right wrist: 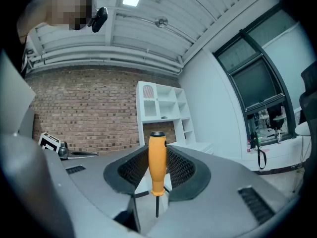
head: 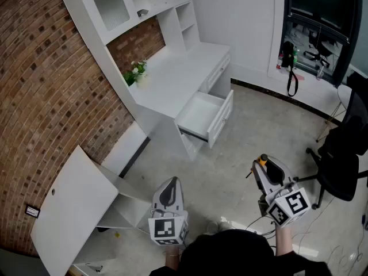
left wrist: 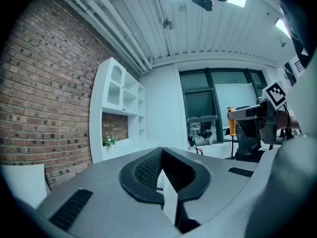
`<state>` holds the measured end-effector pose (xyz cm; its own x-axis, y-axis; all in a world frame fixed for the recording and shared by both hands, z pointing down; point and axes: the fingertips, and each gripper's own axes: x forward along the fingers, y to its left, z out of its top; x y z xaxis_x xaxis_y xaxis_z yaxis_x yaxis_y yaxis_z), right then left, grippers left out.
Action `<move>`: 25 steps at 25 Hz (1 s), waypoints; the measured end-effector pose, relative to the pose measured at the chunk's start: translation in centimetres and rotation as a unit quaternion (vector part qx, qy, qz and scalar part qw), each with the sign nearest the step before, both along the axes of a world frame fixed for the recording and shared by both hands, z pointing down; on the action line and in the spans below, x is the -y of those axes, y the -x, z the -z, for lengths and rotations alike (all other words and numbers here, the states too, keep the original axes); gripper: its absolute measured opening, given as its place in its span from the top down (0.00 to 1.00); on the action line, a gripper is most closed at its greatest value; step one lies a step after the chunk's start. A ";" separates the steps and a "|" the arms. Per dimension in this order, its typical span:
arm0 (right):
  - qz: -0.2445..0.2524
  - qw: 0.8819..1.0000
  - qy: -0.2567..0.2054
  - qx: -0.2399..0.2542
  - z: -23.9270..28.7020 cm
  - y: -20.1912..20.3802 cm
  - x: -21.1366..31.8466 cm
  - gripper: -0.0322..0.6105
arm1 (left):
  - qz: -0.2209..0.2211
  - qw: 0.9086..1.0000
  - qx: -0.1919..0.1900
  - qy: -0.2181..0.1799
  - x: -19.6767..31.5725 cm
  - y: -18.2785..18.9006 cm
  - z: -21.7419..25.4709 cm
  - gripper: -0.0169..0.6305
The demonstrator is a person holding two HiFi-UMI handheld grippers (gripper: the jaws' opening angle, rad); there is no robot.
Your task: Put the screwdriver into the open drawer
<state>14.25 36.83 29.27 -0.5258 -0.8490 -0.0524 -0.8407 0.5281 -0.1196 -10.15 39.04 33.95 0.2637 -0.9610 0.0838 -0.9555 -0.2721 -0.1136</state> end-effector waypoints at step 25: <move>0.028 1.000 0.005 0.010 -0.5 -1.8 2.5 0.77 | 0.042 0.999 -0.005 0.026 0.4 -1.8 -1.2 0.96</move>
<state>16.04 34.31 29.80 -0.5714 -0.8188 -0.0555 -0.8071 0.5729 -0.1424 -8.31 38.63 35.13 0.1844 -0.9740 0.1313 -0.9761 -0.1971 -0.0913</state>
